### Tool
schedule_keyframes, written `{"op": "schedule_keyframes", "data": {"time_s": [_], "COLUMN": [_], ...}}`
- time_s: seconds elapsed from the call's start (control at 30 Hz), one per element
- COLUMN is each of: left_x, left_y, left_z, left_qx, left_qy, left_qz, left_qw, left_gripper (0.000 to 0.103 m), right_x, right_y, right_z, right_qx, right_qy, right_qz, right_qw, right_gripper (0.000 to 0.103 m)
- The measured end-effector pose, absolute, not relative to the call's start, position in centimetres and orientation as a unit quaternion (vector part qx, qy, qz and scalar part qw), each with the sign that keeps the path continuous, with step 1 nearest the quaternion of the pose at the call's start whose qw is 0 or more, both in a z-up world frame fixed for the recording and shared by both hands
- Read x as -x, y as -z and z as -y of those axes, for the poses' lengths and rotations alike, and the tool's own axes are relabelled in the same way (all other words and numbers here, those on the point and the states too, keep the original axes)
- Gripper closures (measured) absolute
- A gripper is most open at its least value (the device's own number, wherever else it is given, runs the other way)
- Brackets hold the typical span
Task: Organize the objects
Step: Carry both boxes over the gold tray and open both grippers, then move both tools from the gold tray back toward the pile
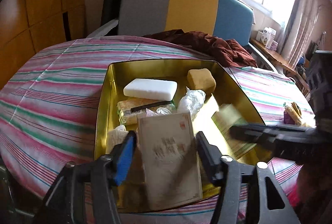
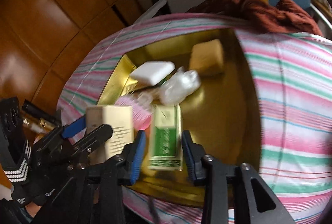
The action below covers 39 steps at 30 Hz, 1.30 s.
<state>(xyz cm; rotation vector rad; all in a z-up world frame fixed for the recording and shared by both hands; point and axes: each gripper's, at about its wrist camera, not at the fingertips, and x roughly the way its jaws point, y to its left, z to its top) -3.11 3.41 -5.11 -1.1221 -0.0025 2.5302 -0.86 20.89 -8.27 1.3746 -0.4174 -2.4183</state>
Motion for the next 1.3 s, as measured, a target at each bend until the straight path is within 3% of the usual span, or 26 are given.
{"op": "schedule_keyframes", "data": {"time_s": [0.2, 0.43, 0.63, 0.93, 1.3], "left_x": [3.1, 3.0, 2.2, 2.7, 2.6], "left_y": [4.4, 3.3, 2.2, 3.5, 5.8], "left_z": [-2.1, -1.4, -1.1, -1.1, -3.2], "left_qx": [0.381, 0.359, 0.329, 0.349, 0.365], "left_qy": [-0.908, -0.923, -0.935, -0.932, -0.922], "left_qz": [0.019, 0.017, 0.011, -0.013, -0.063], "left_qw": [0.172, 0.139, 0.133, 0.094, 0.113], "left_gripper": [0.022, 0.014, 0.007, 0.007, 0.007], "right_x": [0.1, -0.8, -1.5, -2.2, -2.3], "right_y": [8.0, 6.4, 5.5, 5.3, 5.9], "right_z": [-21.3, -21.5, -22.4, -23.2, -23.6], "right_qx": [-0.466, -0.411, -0.386, -0.386, -0.392], "right_qy": [0.864, 0.907, 0.917, 0.919, 0.917], "right_qz": [0.13, 0.066, 0.078, 0.077, 0.071], "right_qw": [0.138, 0.065, 0.061, 0.035, 0.017], "right_gripper": [0.033, 0.033, 0.033, 0.033, 0.033]}}
